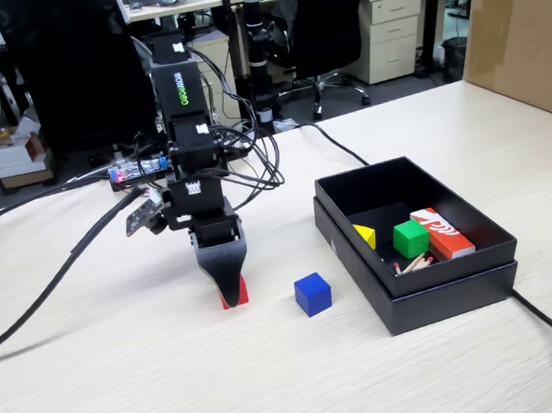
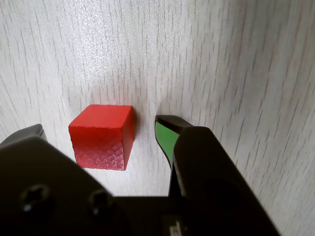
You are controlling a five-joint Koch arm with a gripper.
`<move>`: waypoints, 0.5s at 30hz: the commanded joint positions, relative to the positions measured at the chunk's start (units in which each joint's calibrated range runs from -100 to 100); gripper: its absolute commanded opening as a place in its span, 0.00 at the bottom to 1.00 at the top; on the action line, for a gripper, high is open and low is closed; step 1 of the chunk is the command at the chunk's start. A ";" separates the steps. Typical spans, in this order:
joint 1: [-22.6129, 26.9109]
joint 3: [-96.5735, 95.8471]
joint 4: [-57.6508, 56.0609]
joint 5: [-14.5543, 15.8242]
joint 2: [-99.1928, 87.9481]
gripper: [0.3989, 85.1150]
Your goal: Put the red cube on top of the blue cube
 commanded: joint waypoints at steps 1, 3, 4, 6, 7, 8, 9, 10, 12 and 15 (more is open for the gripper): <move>0.05 4.19 0.19 0.00 -1.10 0.52; 0.05 4.19 0.19 -0.05 -0.76 0.49; 0.05 4.09 0.19 -0.05 -0.76 0.46; 0.00 4.00 0.19 -0.10 -0.64 0.41; 0.00 3.91 0.19 -0.10 -0.53 0.38; 0.00 3.82 0.19 -0.10 -0.53 0.35; -0.05 3.73 0.19 -0.10 -0.41 0.33; -0.10 3.64 0.19 -0.10 -0.30 0.29; -0.20 3.73 0.54 -0.10 -0.30 0.20; -0.44 3.73 2.18 0.05 -0.41 0.02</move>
